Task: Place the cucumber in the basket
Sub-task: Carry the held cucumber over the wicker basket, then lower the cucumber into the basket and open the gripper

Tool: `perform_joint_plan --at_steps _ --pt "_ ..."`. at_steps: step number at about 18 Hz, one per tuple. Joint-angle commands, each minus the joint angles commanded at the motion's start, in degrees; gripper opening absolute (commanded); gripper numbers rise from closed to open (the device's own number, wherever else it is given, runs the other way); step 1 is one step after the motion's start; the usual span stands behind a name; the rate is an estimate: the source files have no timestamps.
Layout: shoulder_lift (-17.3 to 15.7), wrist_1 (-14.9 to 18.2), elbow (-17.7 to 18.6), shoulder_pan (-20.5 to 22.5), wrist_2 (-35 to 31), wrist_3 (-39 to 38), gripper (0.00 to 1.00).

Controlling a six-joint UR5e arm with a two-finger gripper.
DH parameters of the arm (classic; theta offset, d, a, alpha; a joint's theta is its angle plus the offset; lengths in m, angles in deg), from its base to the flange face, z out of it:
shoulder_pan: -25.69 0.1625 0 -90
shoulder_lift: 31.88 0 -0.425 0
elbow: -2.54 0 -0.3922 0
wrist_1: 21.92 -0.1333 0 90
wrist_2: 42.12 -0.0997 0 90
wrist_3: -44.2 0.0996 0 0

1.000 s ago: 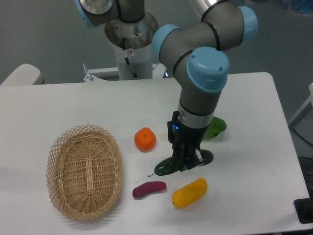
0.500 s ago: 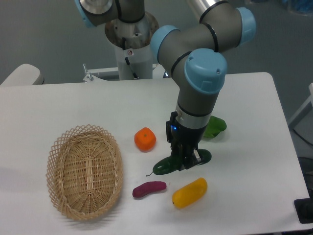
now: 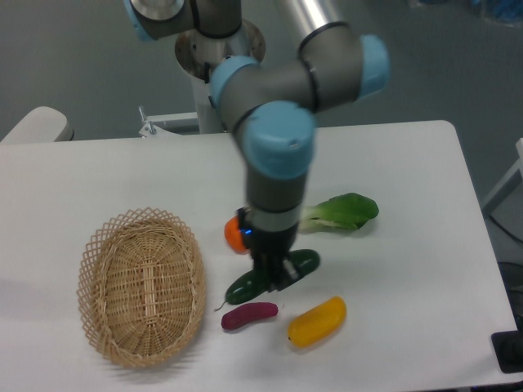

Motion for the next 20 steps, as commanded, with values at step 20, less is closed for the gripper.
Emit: perform_joint_plan --at_steps 20 --pt "4.21 -3.77 8.71 -16.44 -4.30 -38.47 0.25"
